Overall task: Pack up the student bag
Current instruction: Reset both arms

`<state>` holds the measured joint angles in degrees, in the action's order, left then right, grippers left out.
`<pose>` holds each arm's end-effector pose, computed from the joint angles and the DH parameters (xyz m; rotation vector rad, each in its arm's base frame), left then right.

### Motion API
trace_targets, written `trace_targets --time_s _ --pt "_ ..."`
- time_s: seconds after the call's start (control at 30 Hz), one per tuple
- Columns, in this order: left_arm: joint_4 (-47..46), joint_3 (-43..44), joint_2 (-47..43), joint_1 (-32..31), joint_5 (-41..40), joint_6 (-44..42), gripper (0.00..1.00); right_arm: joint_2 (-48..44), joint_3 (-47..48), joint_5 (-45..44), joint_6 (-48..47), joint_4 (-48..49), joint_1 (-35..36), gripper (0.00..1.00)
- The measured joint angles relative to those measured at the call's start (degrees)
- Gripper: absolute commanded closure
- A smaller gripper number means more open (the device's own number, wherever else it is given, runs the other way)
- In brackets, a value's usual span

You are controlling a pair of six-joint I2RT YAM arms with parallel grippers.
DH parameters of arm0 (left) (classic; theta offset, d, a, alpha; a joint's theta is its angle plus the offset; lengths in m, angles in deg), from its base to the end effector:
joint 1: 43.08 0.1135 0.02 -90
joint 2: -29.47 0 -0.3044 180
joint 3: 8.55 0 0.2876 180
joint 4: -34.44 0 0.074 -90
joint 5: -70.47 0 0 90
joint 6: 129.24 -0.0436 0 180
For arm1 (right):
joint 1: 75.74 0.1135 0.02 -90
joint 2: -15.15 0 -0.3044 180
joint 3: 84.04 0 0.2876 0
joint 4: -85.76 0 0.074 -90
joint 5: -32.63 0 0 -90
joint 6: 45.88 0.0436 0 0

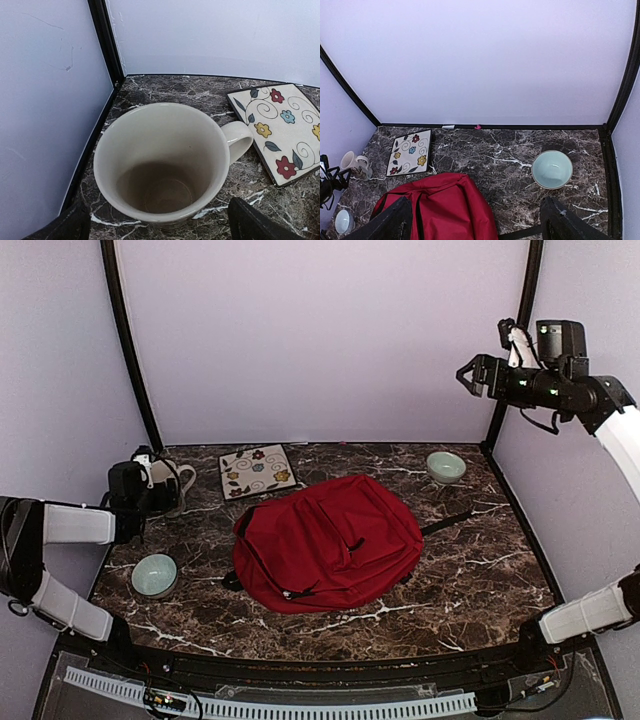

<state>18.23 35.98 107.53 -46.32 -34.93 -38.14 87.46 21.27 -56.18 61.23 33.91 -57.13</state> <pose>0.3077 -0.0058 0.2179 -0.1500 1.8606 0.1992 0.2651 0.0902 0.5222 -0.0395 1.9239 0.4411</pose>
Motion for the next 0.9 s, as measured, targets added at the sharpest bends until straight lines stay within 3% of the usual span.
trace_targets --time_s 0.43,0.9 --pt "-17.09 -5.38 11.23 2.23 8.70 -3.52 0.01 -1.42 -0.31 -0.98 1.88 0.37 0.00 0.11" --pt "-33.22 -14.82 11.34 4.37 16.65 -4.42 0.01 -4.02 -6.84 0.74 6.38 4.46 0.00 0.09"
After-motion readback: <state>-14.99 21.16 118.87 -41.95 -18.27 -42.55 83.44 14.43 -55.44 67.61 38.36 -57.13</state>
